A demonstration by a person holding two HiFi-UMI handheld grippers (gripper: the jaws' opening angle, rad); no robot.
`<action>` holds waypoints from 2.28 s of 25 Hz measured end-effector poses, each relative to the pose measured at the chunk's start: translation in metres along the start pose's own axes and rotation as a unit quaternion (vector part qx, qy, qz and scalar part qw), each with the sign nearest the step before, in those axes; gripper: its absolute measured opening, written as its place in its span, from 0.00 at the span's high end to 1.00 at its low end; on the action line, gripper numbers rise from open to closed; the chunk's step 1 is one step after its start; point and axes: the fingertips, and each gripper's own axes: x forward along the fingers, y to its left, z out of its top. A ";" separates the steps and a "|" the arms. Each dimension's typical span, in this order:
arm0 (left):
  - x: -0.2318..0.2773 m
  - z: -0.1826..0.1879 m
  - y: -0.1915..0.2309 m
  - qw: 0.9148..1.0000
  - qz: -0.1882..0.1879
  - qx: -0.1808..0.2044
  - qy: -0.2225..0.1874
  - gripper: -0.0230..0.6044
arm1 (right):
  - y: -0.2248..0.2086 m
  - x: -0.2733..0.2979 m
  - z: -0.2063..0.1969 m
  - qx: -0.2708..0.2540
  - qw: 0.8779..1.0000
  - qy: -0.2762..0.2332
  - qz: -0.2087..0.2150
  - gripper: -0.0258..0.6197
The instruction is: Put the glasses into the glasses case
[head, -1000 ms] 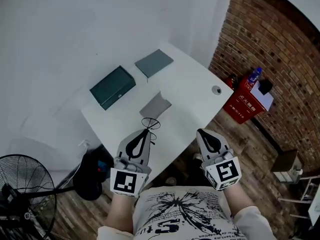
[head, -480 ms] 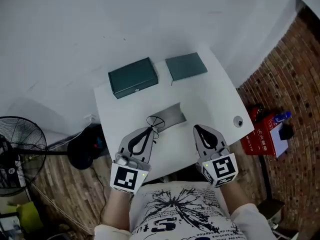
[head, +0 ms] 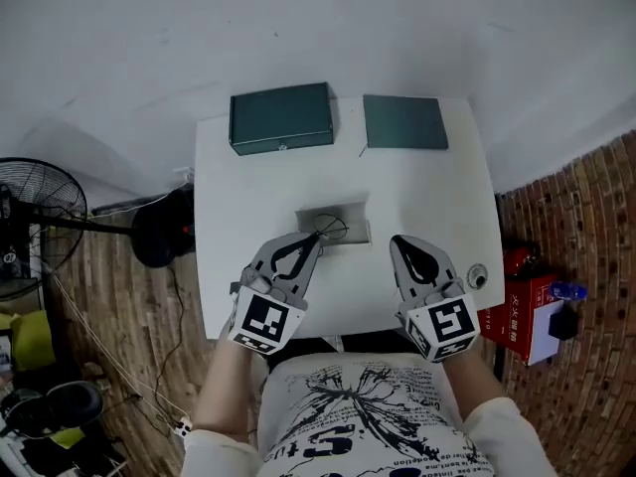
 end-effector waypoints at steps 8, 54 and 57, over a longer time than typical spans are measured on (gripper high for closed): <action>0.053 -0.044 0.006 0.996 -0.039 0.010 0.081 0.94 | -0.032 0.030 -0.029 0.020 0.999 0.018 0.030 0.94; 0.124 -0.148 -0.031 0.903 -0.225 0.166 0.327 0.84 | -0.061 0.051 -0.078 0.054 0.994 0.091 0.005 0.94; 0.122 -0.140 -0.030 0.909 -0.222 0.158 0.314 0.79 | -0.063 0.050 -0.078 0.044 0.995 0.094 -0.005 0.94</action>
